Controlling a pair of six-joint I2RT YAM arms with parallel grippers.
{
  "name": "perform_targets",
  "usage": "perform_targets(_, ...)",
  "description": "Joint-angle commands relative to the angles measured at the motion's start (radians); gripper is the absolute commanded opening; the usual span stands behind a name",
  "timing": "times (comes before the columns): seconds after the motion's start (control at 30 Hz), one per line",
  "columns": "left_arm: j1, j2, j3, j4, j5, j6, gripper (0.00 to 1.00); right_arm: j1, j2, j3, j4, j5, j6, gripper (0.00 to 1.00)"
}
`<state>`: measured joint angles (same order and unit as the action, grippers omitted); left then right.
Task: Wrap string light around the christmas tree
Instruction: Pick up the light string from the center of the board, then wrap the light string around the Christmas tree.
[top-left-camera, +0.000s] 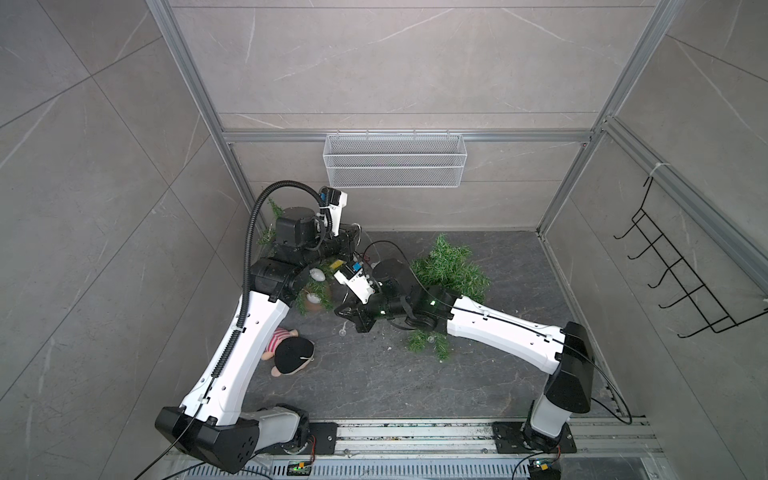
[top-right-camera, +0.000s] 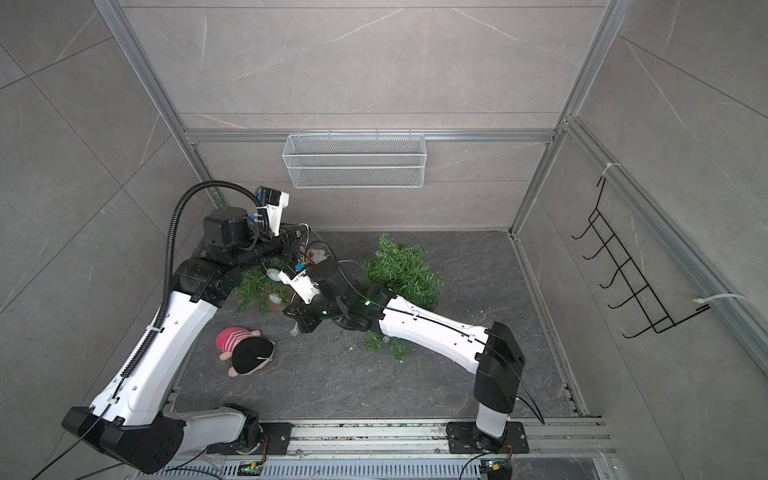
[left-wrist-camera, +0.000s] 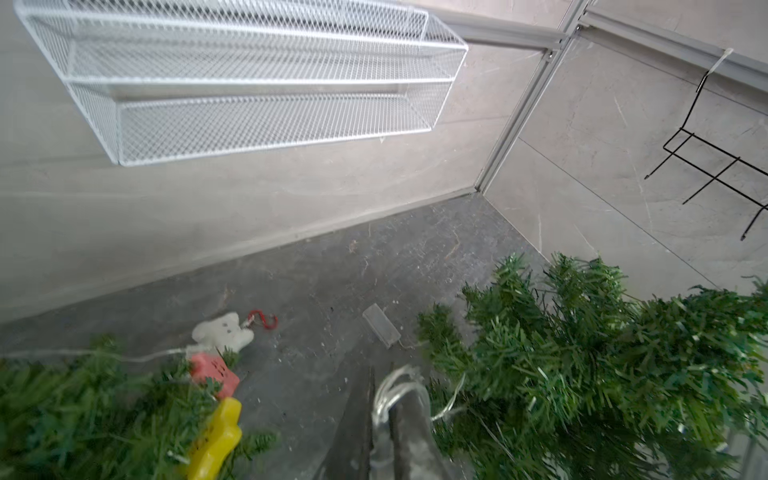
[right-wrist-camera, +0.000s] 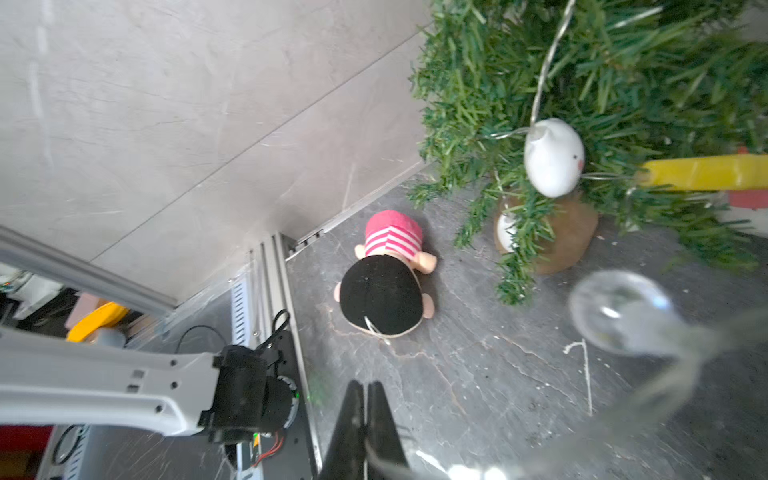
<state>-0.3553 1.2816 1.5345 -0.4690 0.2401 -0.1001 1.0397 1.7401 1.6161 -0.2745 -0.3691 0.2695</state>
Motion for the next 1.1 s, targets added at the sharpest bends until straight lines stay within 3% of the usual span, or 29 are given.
perform_targets(0.0,-0.001,-0.008,0.016,-0.02,-0.018,0.045,0.05,-0.007,-0.095,0.035,0.003,-0.141,0.049,0.03)
perform_targets(0.1,0.001,-0.01,0.01,-0.021,-0.033,0.056,0.05,-0.007,-0.16,0.001,-0.011,-0.166,0.071,0.03)
perform_targets(0.27,0.001,-0.008,0.006,-0.01,-0.036,0.056,0.05,-0.029,-0.272,-0.034,-0.114,-0.08,0.057,0.02)
perform_targets(0.57,-0.008,-0.068,-0.065,0.062,0.123,0.011,0.04,-0.097,-0.466,-0.112,-0.327,0.09,0.095,0.01)
perform_targets(0.87,-0.186,-0.03,-0.063,0.075,0.121,0.05,0.04,-0.105,-0.578,-0.176,-0.443,0.364,0.139,0.0)
perform_targets(1.07,-0.238,0.071,0.002,0.063,0.075,0.07,0.04,-0.11,-0.621,-0.167,-0.501,0.47,0.155,0.0)
